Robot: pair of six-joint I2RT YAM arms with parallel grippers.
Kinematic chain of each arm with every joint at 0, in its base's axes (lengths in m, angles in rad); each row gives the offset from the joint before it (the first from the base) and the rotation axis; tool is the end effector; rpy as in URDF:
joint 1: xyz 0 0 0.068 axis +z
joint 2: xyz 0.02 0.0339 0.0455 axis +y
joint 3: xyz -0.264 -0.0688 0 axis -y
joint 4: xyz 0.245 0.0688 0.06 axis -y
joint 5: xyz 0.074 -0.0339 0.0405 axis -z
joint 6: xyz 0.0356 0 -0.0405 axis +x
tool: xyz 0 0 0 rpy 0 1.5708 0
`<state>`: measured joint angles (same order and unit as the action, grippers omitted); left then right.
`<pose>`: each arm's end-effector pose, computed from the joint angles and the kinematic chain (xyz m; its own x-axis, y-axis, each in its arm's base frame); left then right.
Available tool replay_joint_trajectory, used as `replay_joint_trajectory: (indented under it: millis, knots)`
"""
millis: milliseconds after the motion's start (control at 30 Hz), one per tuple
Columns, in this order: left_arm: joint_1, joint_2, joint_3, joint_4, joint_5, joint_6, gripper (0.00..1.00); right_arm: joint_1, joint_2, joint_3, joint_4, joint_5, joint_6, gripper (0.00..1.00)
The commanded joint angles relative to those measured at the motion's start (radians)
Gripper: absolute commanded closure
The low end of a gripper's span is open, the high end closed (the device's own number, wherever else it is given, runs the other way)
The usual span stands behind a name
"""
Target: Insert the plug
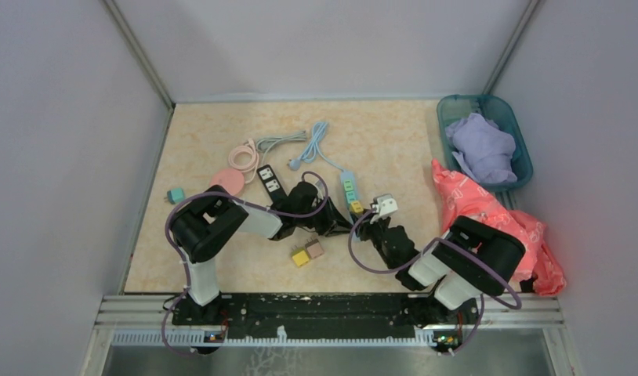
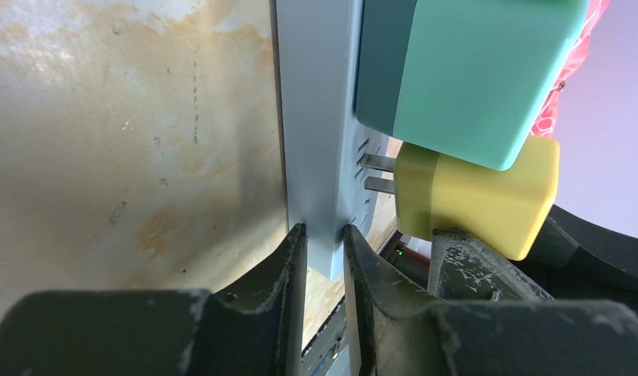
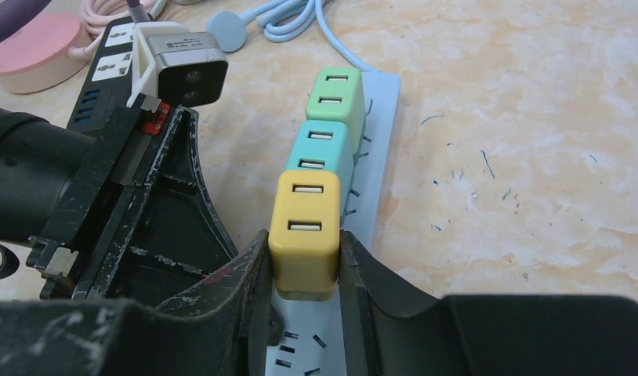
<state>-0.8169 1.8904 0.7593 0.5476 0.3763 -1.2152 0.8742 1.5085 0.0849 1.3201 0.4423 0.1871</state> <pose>0.2307 -0.2648 0.1090 -0.9637 -0.2473 -0.1007 -0.0444 0.5203 -0.8528 0.1429 0.1470 0.1325 -0.1433 0.0907 -0.9855 -0.4004 0.9053 0.1416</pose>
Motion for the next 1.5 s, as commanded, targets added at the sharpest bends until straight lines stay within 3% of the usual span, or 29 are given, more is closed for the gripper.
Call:
replay_joint_trajectory:
  millis: [0, 900, 1133, 1300, 1467]
  knots:
    - [-0.019, 0.038, -0.002, -0.044, -0.007, 0.012, 0.72, 0.0, -0.035, -0.002, 0.101, -0.007, 0.019, 1.0]
    - [-0.022, 0.03, -0.008, -0.037, -0.013, 0.006, 0.72, 0.051, 0.247, -0.01, 0.396, 0.159, -0.041, 1.0]
    - [-0.024, 0.028, -0.01, -0.037, -0.016, 0.004, 0.72, 0.089, 0.282, -0.008, 0.405, 0.208, -0.073, 1.0]
    - [-0.023, 0.026, -0.013, -0.036, -0.015, 0.002, 0.72, 0.112, 0.262, -0.009, 0.292, 0.25, -0.042, 1.0]
    - [-0.023, 0.022, -0.018, -0.035, -0.02, 0.0, 0.73, 0.13, 0.161, 0.018, -0.015, 0.265, 0.061, 1.0]
